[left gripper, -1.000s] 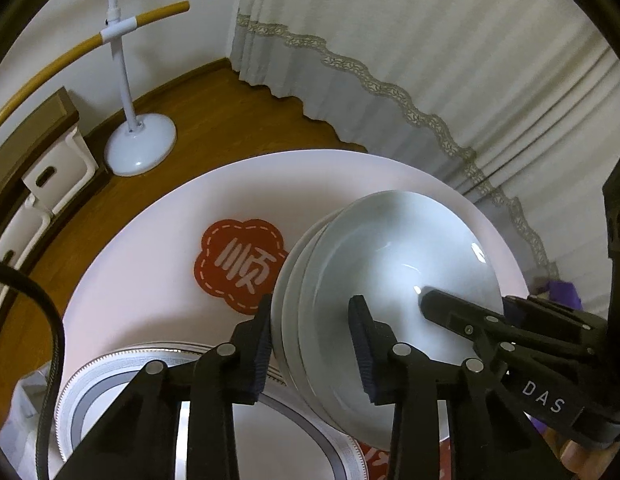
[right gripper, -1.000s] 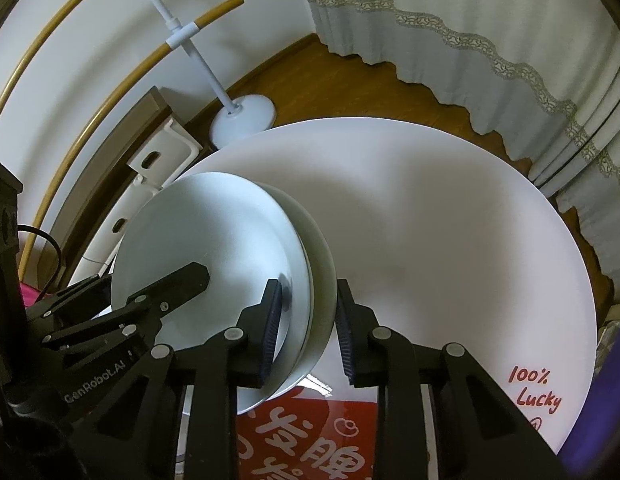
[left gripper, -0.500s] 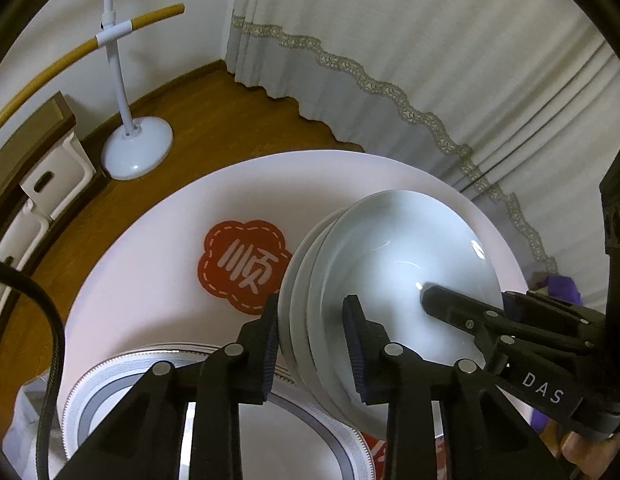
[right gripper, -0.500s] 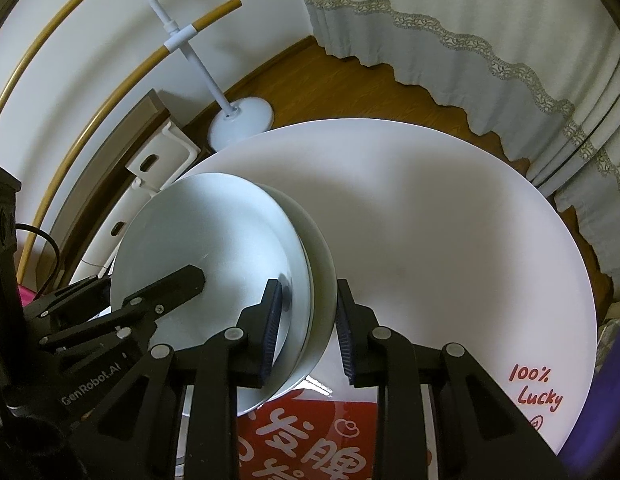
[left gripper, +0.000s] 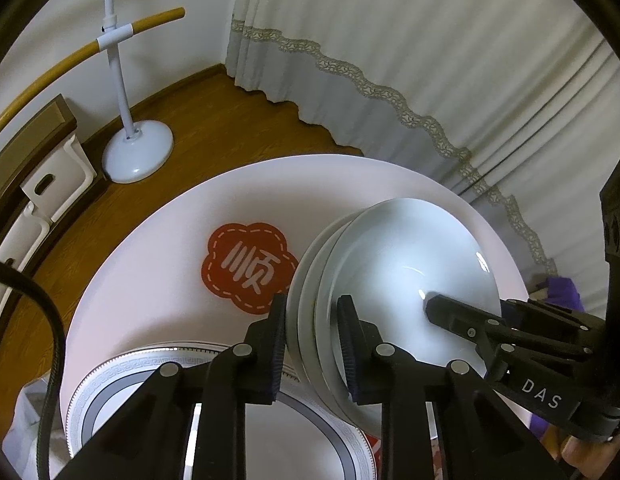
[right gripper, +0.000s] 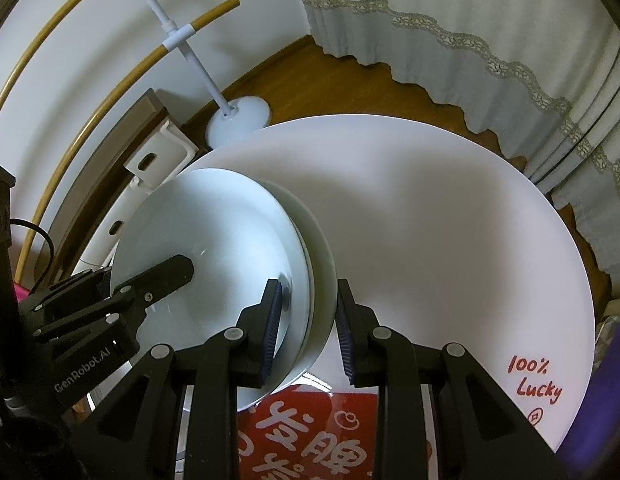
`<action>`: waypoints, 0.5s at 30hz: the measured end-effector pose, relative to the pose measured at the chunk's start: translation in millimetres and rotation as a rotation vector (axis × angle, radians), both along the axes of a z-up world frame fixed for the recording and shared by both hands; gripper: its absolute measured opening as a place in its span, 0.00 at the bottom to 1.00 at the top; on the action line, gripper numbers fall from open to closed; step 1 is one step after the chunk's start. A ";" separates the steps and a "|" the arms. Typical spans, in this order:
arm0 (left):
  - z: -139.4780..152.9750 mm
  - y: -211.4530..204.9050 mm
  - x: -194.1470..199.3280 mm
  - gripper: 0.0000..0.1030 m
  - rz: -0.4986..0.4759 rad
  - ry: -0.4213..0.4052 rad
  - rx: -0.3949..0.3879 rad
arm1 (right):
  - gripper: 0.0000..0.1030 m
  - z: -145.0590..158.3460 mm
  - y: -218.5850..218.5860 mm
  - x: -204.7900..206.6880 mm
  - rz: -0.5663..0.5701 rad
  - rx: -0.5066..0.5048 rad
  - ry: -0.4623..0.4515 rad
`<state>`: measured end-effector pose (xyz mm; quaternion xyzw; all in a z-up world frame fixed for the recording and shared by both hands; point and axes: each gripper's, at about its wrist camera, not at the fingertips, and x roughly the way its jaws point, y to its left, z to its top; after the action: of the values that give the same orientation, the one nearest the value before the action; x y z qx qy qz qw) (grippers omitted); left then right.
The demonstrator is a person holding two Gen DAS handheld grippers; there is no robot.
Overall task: Organize plates and bowls
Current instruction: 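Lift the held white plates with both grippers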
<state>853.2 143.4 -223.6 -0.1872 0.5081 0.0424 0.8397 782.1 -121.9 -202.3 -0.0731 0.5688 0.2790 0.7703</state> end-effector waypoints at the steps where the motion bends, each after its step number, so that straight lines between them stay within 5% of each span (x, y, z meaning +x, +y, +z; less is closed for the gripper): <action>1: 0.1 -0.3 -0.3 0.20 0.000 0.000 0.002 | 0.26 0.4 0.1 0.3 -0.003 -0.001 0.001; 15: 5.3 -1.7 -3.2 0.19 -0.004 0.000 0.008 | 0.26 4.7 -3.7 -6.7 -0.042 0.000 -0.008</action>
<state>849.9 141.7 -218.3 -0.1830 0.5082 0.0429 0.8404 775.4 -125.7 -197.6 -0.0623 0.5669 0.2624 0.7784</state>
